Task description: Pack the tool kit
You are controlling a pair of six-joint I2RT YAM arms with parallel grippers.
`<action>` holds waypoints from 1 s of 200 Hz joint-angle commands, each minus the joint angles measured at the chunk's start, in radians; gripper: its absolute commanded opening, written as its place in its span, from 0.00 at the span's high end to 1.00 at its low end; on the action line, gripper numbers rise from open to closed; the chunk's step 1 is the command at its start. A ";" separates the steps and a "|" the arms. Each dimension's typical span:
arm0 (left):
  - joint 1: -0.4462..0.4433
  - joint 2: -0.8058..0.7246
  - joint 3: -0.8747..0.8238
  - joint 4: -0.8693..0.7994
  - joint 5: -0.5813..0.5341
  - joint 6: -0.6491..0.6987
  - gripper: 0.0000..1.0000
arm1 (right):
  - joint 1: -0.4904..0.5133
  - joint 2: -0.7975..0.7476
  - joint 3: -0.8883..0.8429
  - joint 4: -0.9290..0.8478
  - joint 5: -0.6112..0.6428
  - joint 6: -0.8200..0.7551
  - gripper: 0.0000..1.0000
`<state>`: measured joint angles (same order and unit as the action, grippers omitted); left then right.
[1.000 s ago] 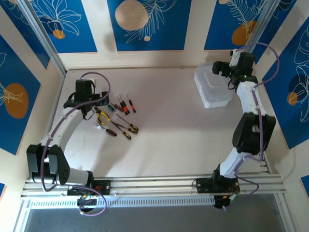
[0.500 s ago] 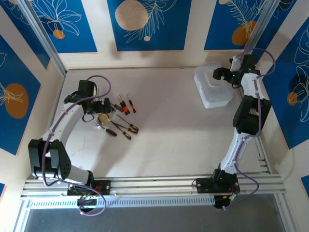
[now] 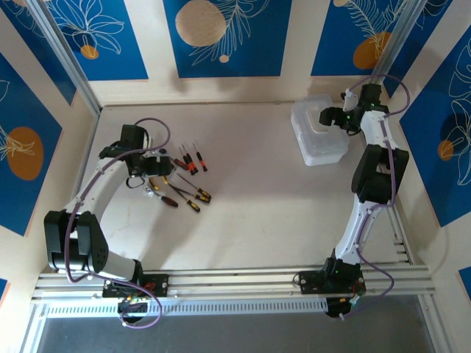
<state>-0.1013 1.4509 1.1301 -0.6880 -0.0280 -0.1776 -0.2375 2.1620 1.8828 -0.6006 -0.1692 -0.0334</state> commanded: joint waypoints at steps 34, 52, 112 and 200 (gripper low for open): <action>-0.007 0.009 -0.020 0.031 0.043 0.008 0.00 | 0.111 -0.021 -0.075 -0.159 0.086 -0.008 0.17; -0.006 0.009 -0.024 0.043 0.053 0.007 0.00 | 0.137 -0.042 -0.100 -0.180 0.086 0.016 0.24; -0.033 0.016 -0.024 0.076 0.105 -0.009 0.00 | 0.286 -0.248 -0.373 -0.191 0.141 0.259 0.33; -0.250 0.121 -0.019 0.162 0.155 -0.048 0.00 | 0.612 -0.502 -0.779 -0.108 0.256 0.590 0.31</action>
<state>-0.3035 1.5417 1.1133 -0.5541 0.0902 -0.2058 0.3260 1.6230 1.2137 -0.5785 0.1505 0.4183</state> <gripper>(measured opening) 0.997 0.741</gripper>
